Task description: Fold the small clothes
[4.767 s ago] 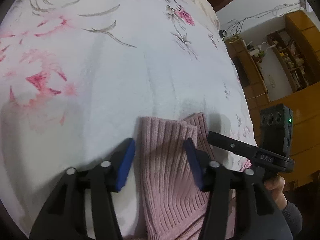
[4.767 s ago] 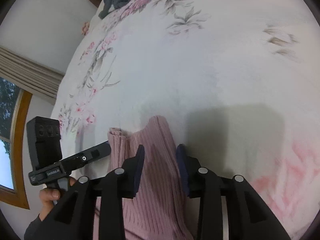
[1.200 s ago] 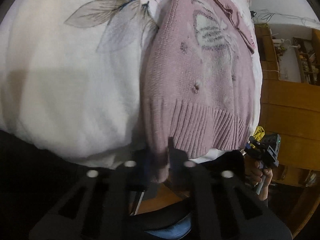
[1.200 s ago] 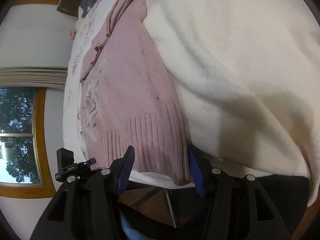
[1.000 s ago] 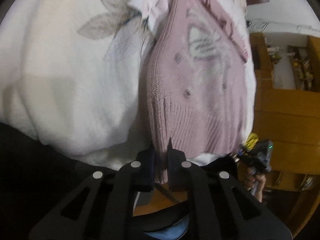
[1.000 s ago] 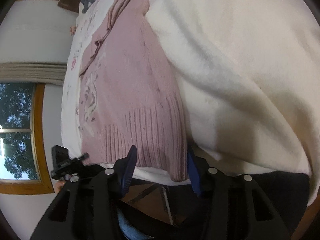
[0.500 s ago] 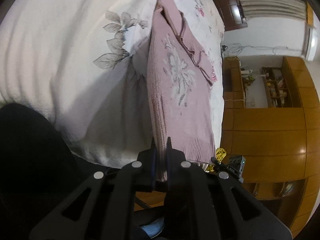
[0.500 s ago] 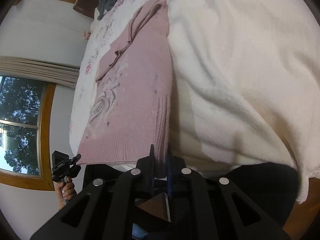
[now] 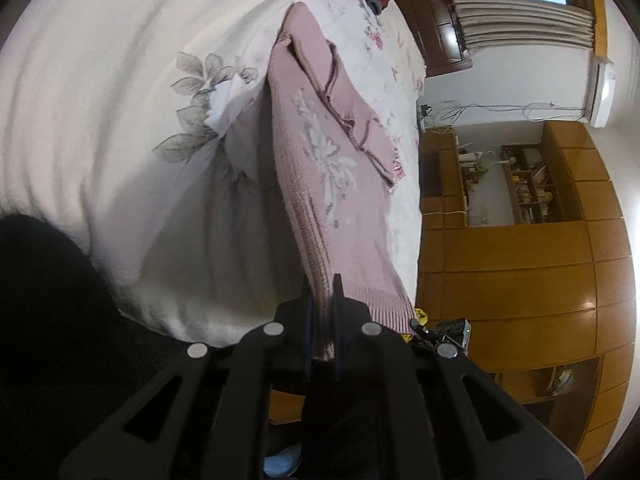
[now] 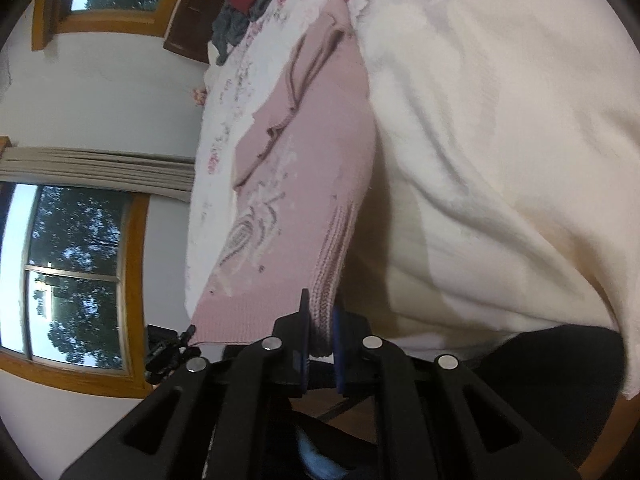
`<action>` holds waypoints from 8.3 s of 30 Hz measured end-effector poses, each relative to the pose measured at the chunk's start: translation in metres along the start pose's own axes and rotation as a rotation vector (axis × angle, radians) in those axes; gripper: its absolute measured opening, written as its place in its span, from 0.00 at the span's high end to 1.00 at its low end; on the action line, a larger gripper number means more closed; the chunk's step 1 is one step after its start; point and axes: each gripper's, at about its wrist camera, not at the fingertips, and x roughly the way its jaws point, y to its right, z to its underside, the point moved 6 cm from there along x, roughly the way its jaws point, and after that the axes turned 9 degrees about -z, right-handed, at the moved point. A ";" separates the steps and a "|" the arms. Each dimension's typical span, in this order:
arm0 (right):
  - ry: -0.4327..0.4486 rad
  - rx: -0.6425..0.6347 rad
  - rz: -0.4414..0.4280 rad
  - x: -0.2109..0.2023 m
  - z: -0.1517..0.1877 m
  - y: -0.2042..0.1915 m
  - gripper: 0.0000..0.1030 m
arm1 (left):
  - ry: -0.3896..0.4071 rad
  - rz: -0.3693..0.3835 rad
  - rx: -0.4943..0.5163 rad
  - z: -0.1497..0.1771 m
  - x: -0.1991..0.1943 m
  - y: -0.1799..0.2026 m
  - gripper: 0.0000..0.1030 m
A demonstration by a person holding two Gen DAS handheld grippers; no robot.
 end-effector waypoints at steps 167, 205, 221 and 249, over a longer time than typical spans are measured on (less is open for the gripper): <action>0.063 -0.334 0.281 0.154 -0.328 -0.037 0.80 | -0.027 -0.245 0.361 -0.292 0.145 0.067 0.86; -0.170 -1.616 0.937 0.397 -0.050 -0.118 0.47 | -0.028 -0.034 0.010 -0.236 0.063 -0.046 0.33; -0.093 -1.616 1.055 0.498 -0.090 -0.133 0.89 | -0.032 0.056 -0.022 -0.292 0.062 -0.053 0.24; 0.099 -1.385 0.864 0.440 -0.107 -0.192 0.90 | -0.248 -0.300 0.159 -0.408 0.199 0.048 0.78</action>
